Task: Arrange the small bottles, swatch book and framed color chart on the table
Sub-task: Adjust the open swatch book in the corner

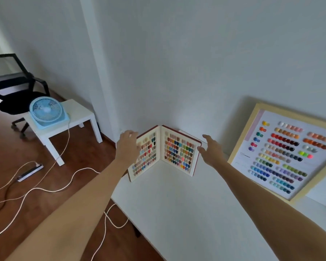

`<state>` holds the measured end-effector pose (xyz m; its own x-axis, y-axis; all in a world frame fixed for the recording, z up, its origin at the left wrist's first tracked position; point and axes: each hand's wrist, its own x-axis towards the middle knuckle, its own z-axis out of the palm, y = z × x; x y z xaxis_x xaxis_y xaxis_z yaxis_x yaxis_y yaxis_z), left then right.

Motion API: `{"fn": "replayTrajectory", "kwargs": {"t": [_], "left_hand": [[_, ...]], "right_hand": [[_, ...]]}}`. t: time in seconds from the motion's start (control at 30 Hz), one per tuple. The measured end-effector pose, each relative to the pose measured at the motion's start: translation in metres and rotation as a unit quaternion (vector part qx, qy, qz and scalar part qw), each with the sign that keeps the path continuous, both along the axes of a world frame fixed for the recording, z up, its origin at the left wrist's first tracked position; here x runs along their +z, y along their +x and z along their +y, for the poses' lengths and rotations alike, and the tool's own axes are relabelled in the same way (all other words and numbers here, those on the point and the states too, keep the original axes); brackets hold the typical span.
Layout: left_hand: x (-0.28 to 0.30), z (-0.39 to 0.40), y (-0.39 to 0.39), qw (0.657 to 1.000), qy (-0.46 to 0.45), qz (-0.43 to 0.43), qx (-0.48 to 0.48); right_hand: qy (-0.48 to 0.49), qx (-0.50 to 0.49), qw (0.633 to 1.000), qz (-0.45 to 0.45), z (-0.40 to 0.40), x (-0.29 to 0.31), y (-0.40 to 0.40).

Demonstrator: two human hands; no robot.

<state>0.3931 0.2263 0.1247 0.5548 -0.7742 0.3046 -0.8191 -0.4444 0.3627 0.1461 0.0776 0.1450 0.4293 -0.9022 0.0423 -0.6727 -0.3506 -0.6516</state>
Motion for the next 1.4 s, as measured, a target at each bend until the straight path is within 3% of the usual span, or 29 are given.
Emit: {"fn": "replayTrajectory", "kwargs": {"t": [0.17,0.33,0.57,1.03,1.4], "left_hand": [[-0.007,-0.019,0.02,0.993,0.099,0.057,0.007],[-0.014,-0.032,0.025,0.993,0.112,0.024,0.038],[-0.028,-0.046,0.04,0.993,0.12,0.001,-0.002],[-0.008,-0.178,0.045,0.987,0.042,0.002,-0.153],[-0.02,-0.262,0.047,0.986,0.027,0.034,-0.163]], "right_hand": [[0.031,0.063,0.997,0.02,-0.034,-0.012,0.019],[0.011,0.099,0.994,0.045,-0.058,-0.028,0.028],[0.023,0.09,0.995,0.022,-0.08,-0.039,0.033],[-0.031,-0.045,0.999,0.001,-0.165,-0.033,-0.003],[-0.058,-0.118,0.991,0.015,-0.224,-0.035,0.004]]}}
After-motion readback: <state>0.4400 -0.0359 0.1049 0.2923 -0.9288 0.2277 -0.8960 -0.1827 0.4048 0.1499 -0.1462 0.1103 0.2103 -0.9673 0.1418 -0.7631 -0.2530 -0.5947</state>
